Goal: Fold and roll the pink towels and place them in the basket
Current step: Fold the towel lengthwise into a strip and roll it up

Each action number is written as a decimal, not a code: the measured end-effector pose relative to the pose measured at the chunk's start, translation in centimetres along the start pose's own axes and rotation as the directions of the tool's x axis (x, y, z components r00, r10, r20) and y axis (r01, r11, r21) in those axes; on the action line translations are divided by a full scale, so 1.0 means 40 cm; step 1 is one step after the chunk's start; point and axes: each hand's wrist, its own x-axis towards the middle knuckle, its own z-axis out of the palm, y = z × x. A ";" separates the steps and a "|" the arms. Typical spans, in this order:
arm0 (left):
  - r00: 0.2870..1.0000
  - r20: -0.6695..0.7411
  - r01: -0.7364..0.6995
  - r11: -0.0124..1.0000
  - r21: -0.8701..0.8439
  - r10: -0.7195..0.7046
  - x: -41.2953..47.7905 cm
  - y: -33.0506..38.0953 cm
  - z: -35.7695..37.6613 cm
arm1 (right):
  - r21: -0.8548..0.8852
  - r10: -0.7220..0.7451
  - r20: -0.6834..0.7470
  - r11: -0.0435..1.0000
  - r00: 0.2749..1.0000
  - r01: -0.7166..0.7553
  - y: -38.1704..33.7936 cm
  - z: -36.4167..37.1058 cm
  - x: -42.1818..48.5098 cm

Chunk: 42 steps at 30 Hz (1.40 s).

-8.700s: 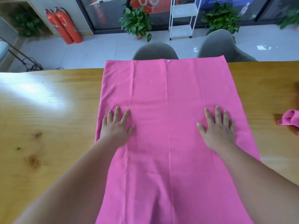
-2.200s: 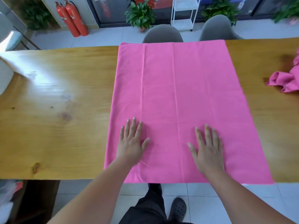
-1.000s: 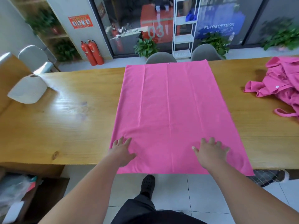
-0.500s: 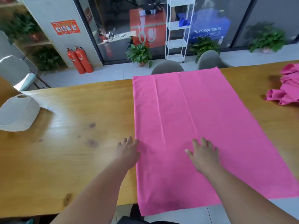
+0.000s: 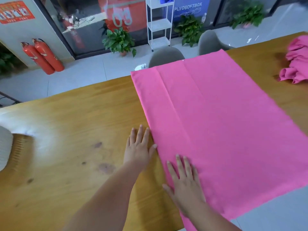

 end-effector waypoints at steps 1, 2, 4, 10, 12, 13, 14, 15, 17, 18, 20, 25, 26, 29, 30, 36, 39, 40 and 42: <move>1.000 -0.011 -0.022 1.000 0.010 0.022 0.027 -0.002 -0.007 | -0.012 -0.005 -0.027 1.000 1.000 0.004 -0.007 0.003 0.005; 0.998 -0.010 -0.065 0.997 0.030 0.066 0.059 0.001 -0.018 | -0.013 -0.014 -0.055 1.000 0.998 0.014 -0.013 0.001 0.014; 0.988 0.007 -0.154 0.985 0.073 0.154 0.123 0.010 -0.040 | 0.009 -0.010 -0.057 1.000 0.998 0.010 -0.024 -0.010 0.032; 0.997 0.034 -0.075 0.988 0.134 0.071 0.204 -0.045 -0.033 | 0.022 0.056 -0.036 0.998 0.998 -0.055 -0.047 -0.026 0.066; 0.998 0.016 -0.059 0.994 0.093 0.058 0.200 -0.051 -0.030 | 0.029 0.070 -0.045 0.997 0.996 -0.069 -0.052 -0.029 0.064; 0.998 0.006 -0.055 0.997 0.059 0.055 0.199 -0.048 -0.031 | 0.029 0.075 -0.035 0.997 0.997 -0.074 -0.055 -0.030 0.062; 0.999 -0.004 -0.048 0.999 0.021 0.048 0.197 -0.045 -0.035 | 0.031 0.077 -0.027 0.997 0.997 -0.076 -0.058 -0.037 0.060; 0.999 -0.011 -0.036 0.999 -0.015 0.036 0.196 -0.041 -0.039 | 0.036 0.074 -0.034 0.997 0.997 -0.073 -0.061 -0.041 0.057; 1.000 -0.006 -0.014 0.996 -0.088 0.013 0.191 -0.035 -0.049 | 0.055 0.063 -0.069 0.997 0.996 -0.059 -0.066 -0.054 0.050; 1.000 -0.001 -0.005 0.992 -0.125 0.005 0.189 -0.033 -0.053 | 0.064 0.057 -0.075 0.997 0.996 -0.053 -0.068 -0.059 0.047; 1.000 -0.004 0.011 0.980 -0.199 -0.012 0.184 -0.026 -0.060 | 0.089 0.045 -0.103 0.995 0.994 -0.036 -0.069 -0.069 0.043; 0.992 -0.069 0.069 0.913 -0.402 -0.106 0.183 -0.003 -0.092 | 0.092 0.029 -0.140 0.996 0.990 -0.016 -0.076 -0.082 0.033; 0.988 -0.061 0.101 0.886 -0.452 -0.144 0.185 0.005 -0.100 | 0.075 0.033 -0.147 0.997 0.989 -0.022 -0.077 -0.086 0.030; 0.972 0.025 0.204 0.795 -0.571 -0.232 0.200 0.024 -0.119 | 0.039 0.074 -0.136 0.997 0.988 -0.069 -0.080 -0.099 0.021; 0.969 0.064 0.229 0.767 -0.599 -0.239 0.210 0.026 -0.119 | 0.057 0.095 -0.121 0.994 0.988 -0.088 -0.081 -0.110 0.017; 0.953 0.217 0.303 0.637 -0.709 -0.211 0.244 0.048 -0.153 | 0.206 0.116 -0.081 0.974 0.990 -0.097 -0.084 -0.171 -0.004; 0.945 0.239 0.323 0.546 -0.773 -0.221 0.248 0.050 -0.176 | 0.211 0.098 -0.082 0.974 0.992 -0.079 -0.081 -0.200 -0.014; 0.945 0.242 0.324 0.520 -0.791 -0.220 0.245 0.045 -0.182 | 0.203 0.090 -0.071 0.976 0.993 -0.074 -0.080 -0.210 -0.018; 0.946 0.245 0.319 0.477 -0.819 -0.212 0.229 0.028 -0.190 | 0.187 0.067 -0.052 0.981 0.996 -0.056 -0.081 -0.226 -0.024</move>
